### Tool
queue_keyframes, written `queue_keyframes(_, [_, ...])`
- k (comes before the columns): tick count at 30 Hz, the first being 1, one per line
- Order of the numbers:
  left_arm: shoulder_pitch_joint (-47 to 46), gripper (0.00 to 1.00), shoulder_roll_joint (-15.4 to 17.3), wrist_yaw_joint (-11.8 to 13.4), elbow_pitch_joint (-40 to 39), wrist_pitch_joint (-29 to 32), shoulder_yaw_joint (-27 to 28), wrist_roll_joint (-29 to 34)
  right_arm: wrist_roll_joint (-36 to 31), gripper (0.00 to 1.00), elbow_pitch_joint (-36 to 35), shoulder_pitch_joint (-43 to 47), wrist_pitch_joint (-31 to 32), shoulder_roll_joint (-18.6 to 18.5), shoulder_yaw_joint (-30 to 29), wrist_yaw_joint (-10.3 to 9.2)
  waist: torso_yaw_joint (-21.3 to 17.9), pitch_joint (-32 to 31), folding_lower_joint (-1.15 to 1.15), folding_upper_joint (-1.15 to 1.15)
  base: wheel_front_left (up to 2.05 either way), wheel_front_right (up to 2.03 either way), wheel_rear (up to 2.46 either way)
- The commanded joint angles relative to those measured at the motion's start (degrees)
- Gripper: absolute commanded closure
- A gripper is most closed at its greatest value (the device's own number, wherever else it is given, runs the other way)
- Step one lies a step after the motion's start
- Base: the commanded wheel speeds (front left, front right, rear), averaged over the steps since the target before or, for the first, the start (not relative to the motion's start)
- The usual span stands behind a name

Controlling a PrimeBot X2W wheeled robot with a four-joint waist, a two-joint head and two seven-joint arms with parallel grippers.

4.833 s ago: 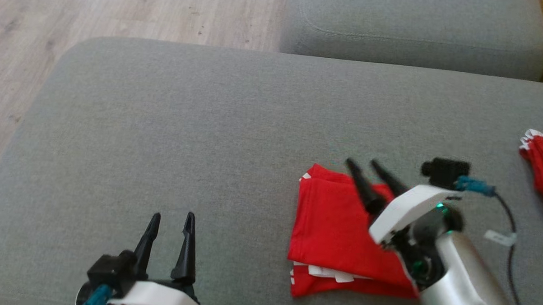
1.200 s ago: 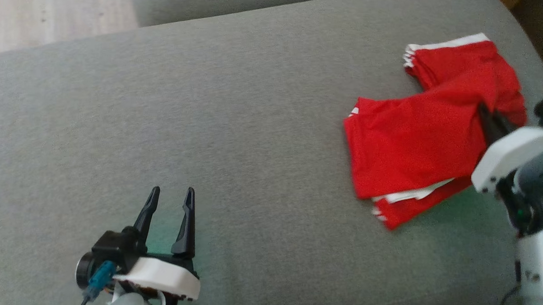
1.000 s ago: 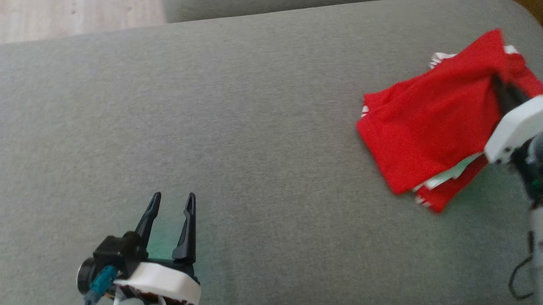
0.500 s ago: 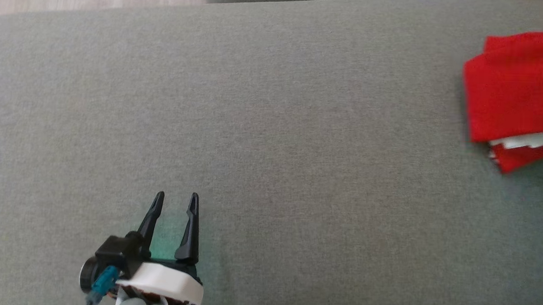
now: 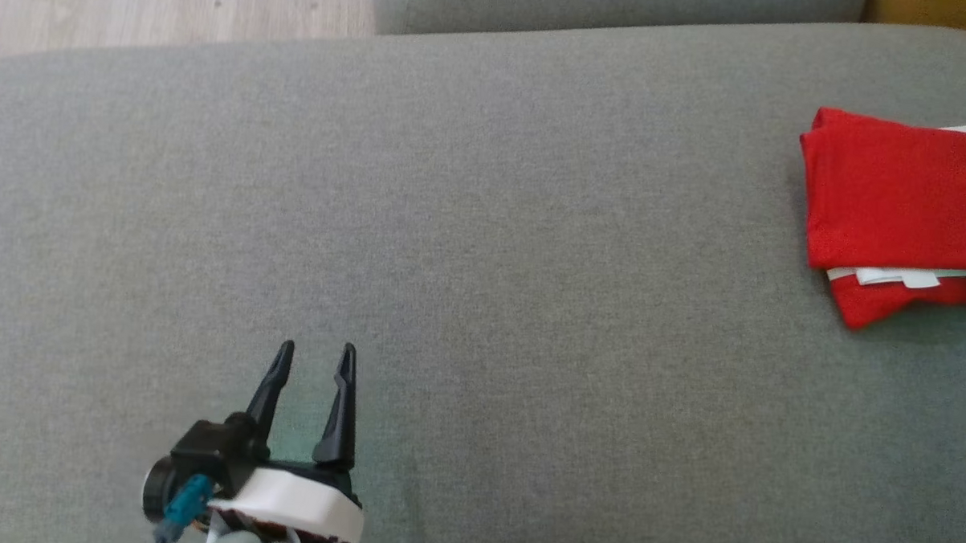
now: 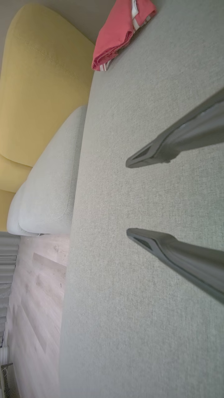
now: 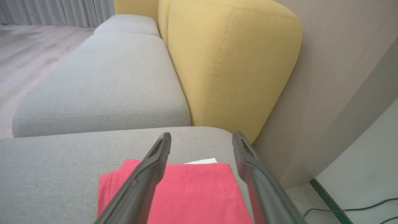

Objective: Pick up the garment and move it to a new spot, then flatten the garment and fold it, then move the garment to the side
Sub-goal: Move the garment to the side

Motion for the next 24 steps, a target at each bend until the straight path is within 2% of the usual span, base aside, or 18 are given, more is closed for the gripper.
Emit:
queue_keyframes(1, [-1.21, 0.0, 1.17, 0.38, -1.78, -0.23, 2.65, 0.37, 0.47, 0.0, -2.9, -1.04, -0.77, -0.6, 1.37, -0.04, -0.14, -0.55, 0.0, 0.0, 0.0, 0.0, 0.0])
queue_keyframes(6, [-0.77, 0.0, 1.25, 0.94, -2.17, -0.48, 4.02, -0.55, 1.8, 0.0, -7.54, 1.25, -3.76, 1.25, 5.85, -0.04, 0.34, -3.19, 0.0, 0.0, 0.0, 0.0, 0.0])
queue_keyframes(13, [1.7, 0.0, 1.84, 1.87, -2.05, -0.87, 6.45, -2.39, 4.31, 0.0, -15.93, 10.1, -6.61, 6.45, 10.93, -0.04, 2.57, -8.34, 0.0, 0.0, 0.0, 0.0, 0.0])
queue_keyframes(20, [5.46, 0.0, 3.59, 2.52, -0.79, -1.23, 8.82, -3.58, 2.98, 0.0, -21.55, 23.15, -12.03, 15.07, 10.18, -0.04, 5.97, -11.58, 0.0, 0.0, 0.0, 0.0, 0.0])
queue_keyframes(24, [7.25, 0.0, 4.65, 2.41, -0.59, -1.29, 9.45, -4.13, 3.41, 0.0, -22.78, 30.54, -15.28, 16.87, 10.82, -0.04, 7.15, -12.49, 0.0, 0.0, 0.0, 0.0, 0.0])
